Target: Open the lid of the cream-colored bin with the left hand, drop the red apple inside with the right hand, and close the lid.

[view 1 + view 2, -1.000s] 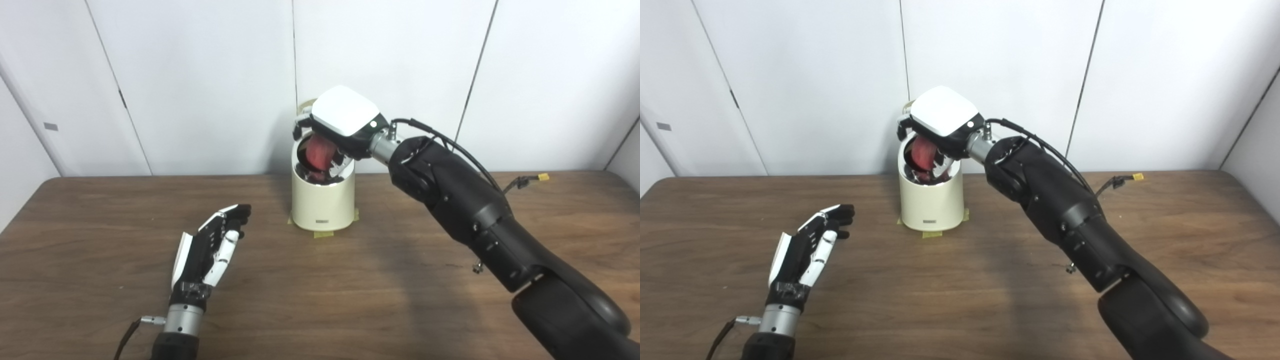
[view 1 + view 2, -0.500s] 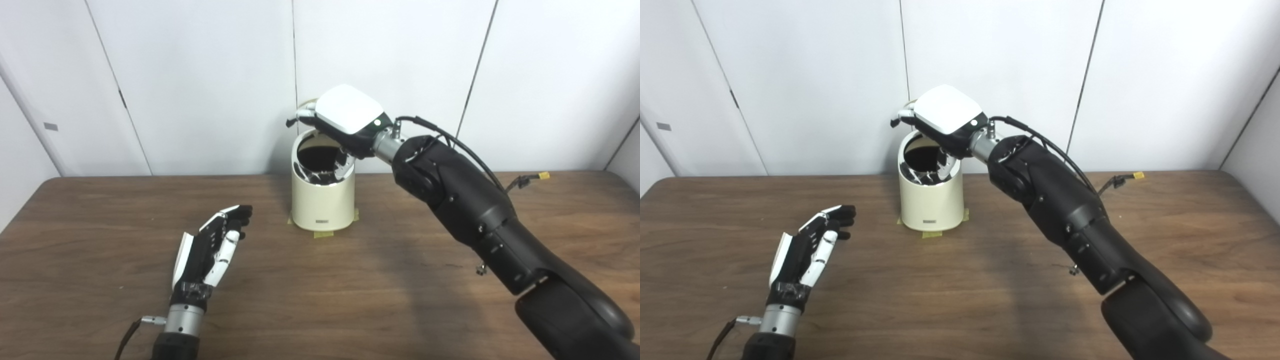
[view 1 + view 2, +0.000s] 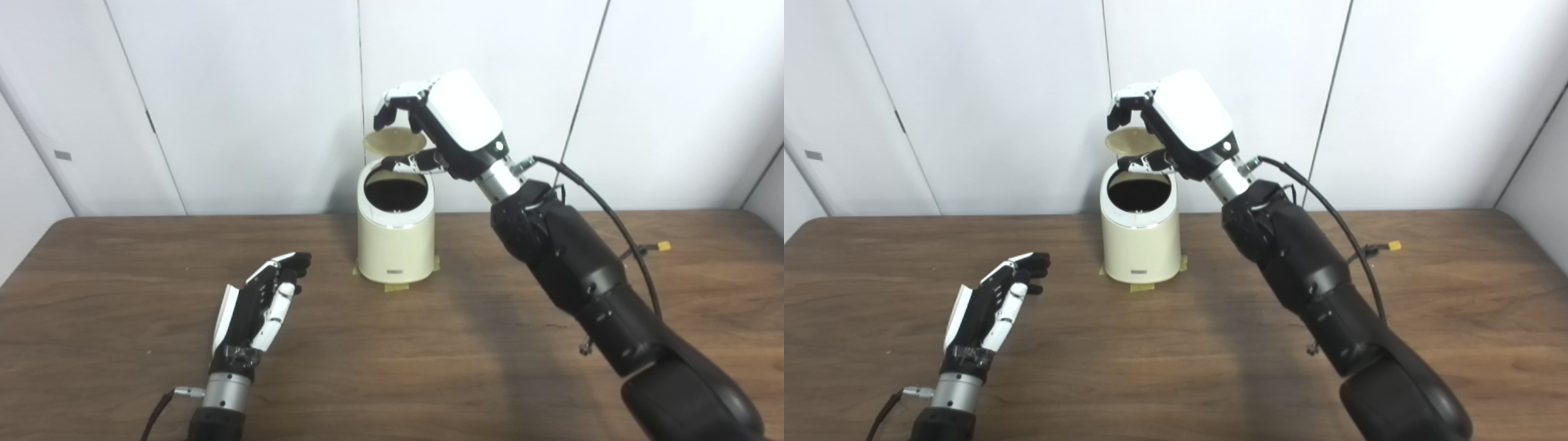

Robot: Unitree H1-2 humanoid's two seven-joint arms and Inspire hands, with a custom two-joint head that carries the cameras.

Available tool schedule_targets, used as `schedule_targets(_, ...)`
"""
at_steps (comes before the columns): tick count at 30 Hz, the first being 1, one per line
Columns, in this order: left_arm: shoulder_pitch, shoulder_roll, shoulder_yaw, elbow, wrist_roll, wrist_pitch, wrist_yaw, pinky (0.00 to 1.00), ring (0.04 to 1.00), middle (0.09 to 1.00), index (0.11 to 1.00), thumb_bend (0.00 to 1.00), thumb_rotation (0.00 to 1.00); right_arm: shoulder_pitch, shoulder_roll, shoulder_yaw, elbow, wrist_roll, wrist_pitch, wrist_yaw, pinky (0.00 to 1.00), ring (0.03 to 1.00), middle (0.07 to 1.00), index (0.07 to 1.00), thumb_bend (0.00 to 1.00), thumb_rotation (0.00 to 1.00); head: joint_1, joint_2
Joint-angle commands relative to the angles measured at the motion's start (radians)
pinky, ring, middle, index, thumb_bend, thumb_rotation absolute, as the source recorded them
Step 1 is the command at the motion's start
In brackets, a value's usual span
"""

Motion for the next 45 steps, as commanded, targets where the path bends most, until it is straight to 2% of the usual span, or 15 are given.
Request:
schedule_targets(1,-0.016,0.003,0.001,0.021,-0.002,-0.04,0.008,0.68,0.762,0.768,0.751,0.34,0.81,-0.002,-0.014,-0.04,-0.093,0.106,0.028,0.094,0.25,0.323,0.483,0.473,0.52,0.01,-0.005,-0.007)
schedule_targets(4,-0.027,0.0,0.008,0.041,-0.023,-0.045,0.007,0.68,0.762,0.769,0.753,0.37,0.8,0.063,-0.026,-0.077,-0.212,0.205,0.101,0.234,0.29,0.382,0.472,0.49,0.52,0.01,-0.009,-0.013)
schedule_targets(7,-0.036,0.001,0.01,0.052,-0.029,-0.042,0.009,0.69,0.763,0.77,0.757,0.37,0.81,0.146,-0.031,-0.119,-0.319,0.278,0.147,0.311,0.3,0.393,0.46,0.504,0.51,0.01,-0.012,-0.023)
schedule_targets(9,-0.041,0.004,0.01,0.062,-0.026,-0.05,0.012,0.68,0.76,0.765,0.756,0.37,0.84,0.208,-0.037,-0.142,-0.378,0.312,0.151,0.339,0.35,0.453,0.531,0.493,0.49,0.14,-0.013,-0.029)
schedule_targets(12,-0.048,0.01,0.012,0.075,-0.033,-0.065,0.009,0.69,0.767,0.773,0.76,0.37,0.86,0.293,-0.056,-0.164,-0.428,0.345,0.115,0.356,0.53,0.658,0.672,0.495,0.49,0.17,-0.016,-0.033)
schedule_targets(13,-0.05,0.012,0.013,0.08,-0.034,-0.069,0.009,0.69,0.766,0.773,0.76,0.37,0.86,0.317,-0.058,-0.172,-0.44,0.363,0.114,0.365,0.57,0.709,0.726,0.595,0.5,0.4,-0.017,-0.033)
schedule_targets(14,-0.052,0.014,0.014,0.083,-0.035,-0.072,0.009,0.69,0.766,0.774,0.761,0.38,0.86,0.331,-0.059,-0.178,-0.447,0.376,0.115,0.371,0.61,0.744,0.771,0.671,0.51,0.56,-0.017,-0.033)
schedule_targets(17,-0.054,0.016,0.015,0.068,-0.013,-0.054,0.02,0.69,0.759,0.77,0.759,0.38,0.88,0.401,-0.057,-0.201,-0.478,0.476,0.128,0.421,0.68,0.819,0.875,0.825,0.55,0.73,-0.017,-0.034)
schedule_targets(21,-0.057,0.02,0.014,0.055,-0.015,-0.049,0.016,0.7,0.767,0.775,0.765,0.38,0.89,0.474,-0.062,-0.223,-0.514,0.532,0.179,0.48,0.79,0.918,0.971,0.961,0.62,0.83,-0.016,-0.034)
schedule_targets(26,-0.053,0.033,0.01,0.053,-0.001,-0.054,0.014,0.72,0.797,0.807,0.801,0.39,0.91,0.536,-0.043,-0.267,-0.49,0.543,0.114,0.433,0.87,0.955,0.976,0.985,0.61,0.81,-0.014,-0.03)
schedule_targets(30,-0.051,0.027,0.016,0.024,-0.004,-0.032,0.017,0.71,0.802,0.816,0.812,0.38,0.91,0.561,0.014,-0.327,-0.428,0.565,-0.003,0.329,0.76,0.848,0.876,0.874,0.49,0.78,0.001,-0.029)
schedule_targets(33,-0.06,0.021,0.018,-0.022,0.002,-0.008,0.019,0.71,0.8,0.811,0.805,0.37,0.9,0.581,0.048,-0.355,-0.403,0.593,-0.035,0.299,0.72,0.802,0.844,0.843,0.41,0.77,0.005,-0.022)
schedule_targets(36,-0.081,0.018,0.023,-0.088,0.047,0.032,0.035,0.69,0.78,0.792,0.784,0.35,0.79,0.603,0.079,-0.37,-0.403,0.615,-0.038,0.284,0.71,0.798,0.837,0.825,0.32,0.69,0.007,-0.017)
schedule_targets(40,-0.177,0.033,0.03,-0.18,0.151,0.131,0.042,0.71,0.79,0.797,0.796,0.44,0.73,0.628,0.125,-0.393,-0.412,0.601,-0.046,0.24,0.66,0.75,0.775,0.768,0.27,0.61,0.016,-0.015)
schedule_targets(45,-0.359,0.066,-0.018,-0.273,0.33,0.356,-0.037,0.87,0.903,0.863,0.835,0.54,0.82,0.635,0.141,-0.401,-0.384,0.616,-0.077,0.208,0.63,0.716,0.743,0.731,0.29,0.56,0.017,-0.014)
